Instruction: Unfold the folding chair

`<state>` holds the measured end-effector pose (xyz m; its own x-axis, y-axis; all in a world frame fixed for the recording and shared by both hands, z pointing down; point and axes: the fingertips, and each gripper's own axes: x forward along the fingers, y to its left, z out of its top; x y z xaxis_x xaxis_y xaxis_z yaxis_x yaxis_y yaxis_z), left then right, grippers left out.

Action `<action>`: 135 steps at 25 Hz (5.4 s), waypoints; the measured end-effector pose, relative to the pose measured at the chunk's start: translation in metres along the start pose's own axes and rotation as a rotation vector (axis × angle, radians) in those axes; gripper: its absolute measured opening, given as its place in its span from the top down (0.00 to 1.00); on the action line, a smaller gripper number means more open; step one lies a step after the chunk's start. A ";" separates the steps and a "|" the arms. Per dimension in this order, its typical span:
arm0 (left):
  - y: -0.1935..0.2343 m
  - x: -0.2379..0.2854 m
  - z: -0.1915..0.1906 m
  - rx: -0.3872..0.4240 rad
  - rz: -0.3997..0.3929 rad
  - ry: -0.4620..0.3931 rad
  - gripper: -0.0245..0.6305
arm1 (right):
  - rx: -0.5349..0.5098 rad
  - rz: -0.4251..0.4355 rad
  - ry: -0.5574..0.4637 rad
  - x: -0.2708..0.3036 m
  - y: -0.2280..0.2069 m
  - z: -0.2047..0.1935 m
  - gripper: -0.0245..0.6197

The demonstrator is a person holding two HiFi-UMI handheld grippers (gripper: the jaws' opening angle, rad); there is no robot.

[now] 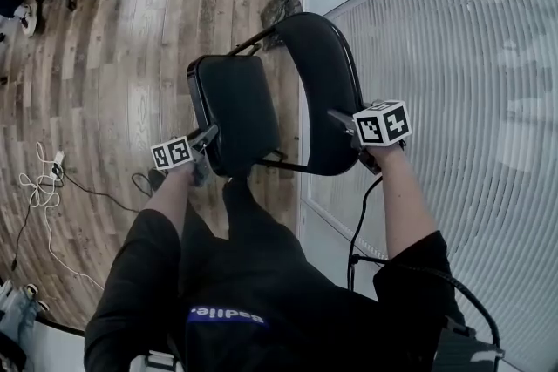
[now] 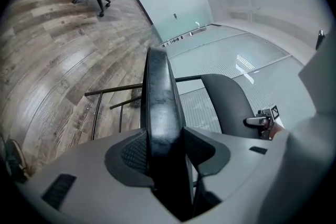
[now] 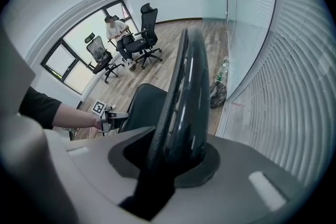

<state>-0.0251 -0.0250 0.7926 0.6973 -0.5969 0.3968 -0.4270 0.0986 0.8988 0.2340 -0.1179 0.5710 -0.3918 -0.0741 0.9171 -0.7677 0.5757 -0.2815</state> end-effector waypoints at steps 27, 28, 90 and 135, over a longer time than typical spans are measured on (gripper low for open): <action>0.138 -0.041 -0.004 -0.084 -0.092 -0.027 0.67 | 0.053 0.145 -0.043 0.060 -0.030 -0.025 0.82; 0.146 -0.043 -0.003 -0.089 -0.096 -0.028 0.66 | 0.055 0.150 -0.043 0.065 -0.029 -0.025 0.82; 0.284 -0.143 0.028 -0.032 0.088 -0.203 0.59 | 0.050 -0.064 -0.313 0.081 0.011 -0.007 0.63; -0.369 -0.280 0.091 0.842 -0.256 -0.216 0.80 | -0.335 0.137 -0.738 -0.102 0.339 0.077 0.91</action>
<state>-0.1144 0.0333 0.3329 0.7421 -0.6650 0.0835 -0.6124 -0.6222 0.4877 -0.0253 0.0220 0.3600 -0.7932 -0.4348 0.4264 -0.5426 0.8224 -0.1708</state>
